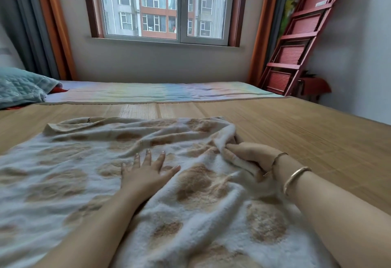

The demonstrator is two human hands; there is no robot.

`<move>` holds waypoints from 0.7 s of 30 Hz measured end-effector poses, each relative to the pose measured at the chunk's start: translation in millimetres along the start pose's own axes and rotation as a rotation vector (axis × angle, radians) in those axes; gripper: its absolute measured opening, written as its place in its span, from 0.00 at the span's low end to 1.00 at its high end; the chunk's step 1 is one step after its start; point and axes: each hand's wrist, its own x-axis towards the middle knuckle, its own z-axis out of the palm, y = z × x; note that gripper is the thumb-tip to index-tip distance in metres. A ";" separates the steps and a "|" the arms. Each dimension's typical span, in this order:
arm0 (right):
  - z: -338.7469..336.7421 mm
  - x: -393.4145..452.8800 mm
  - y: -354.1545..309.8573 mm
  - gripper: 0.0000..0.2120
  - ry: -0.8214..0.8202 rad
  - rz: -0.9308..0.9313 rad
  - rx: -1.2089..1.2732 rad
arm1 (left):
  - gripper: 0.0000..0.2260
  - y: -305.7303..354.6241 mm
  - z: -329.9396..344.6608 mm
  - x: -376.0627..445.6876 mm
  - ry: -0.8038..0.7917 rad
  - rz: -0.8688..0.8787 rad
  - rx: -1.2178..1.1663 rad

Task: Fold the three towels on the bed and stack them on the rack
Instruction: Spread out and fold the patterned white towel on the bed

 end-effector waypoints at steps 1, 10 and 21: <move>3.6 6.1 -0.7 0.16 0.063 -0.016 -0.018 | 0.39 0.2 -0.3 0.3 0.003 -0.002 0.001; -45.3 -7.2 43.8 0.20 0.450 0.081 -0.221 | 0.42 1.5 -4.1 -5.6 -0.031 0.005 -0.033; -42.5 -89.8 64.3 0.22 0.081 0.153 0.312 | 0.21 18.5 -11.7 -78.5 0.009 0.208 -0.144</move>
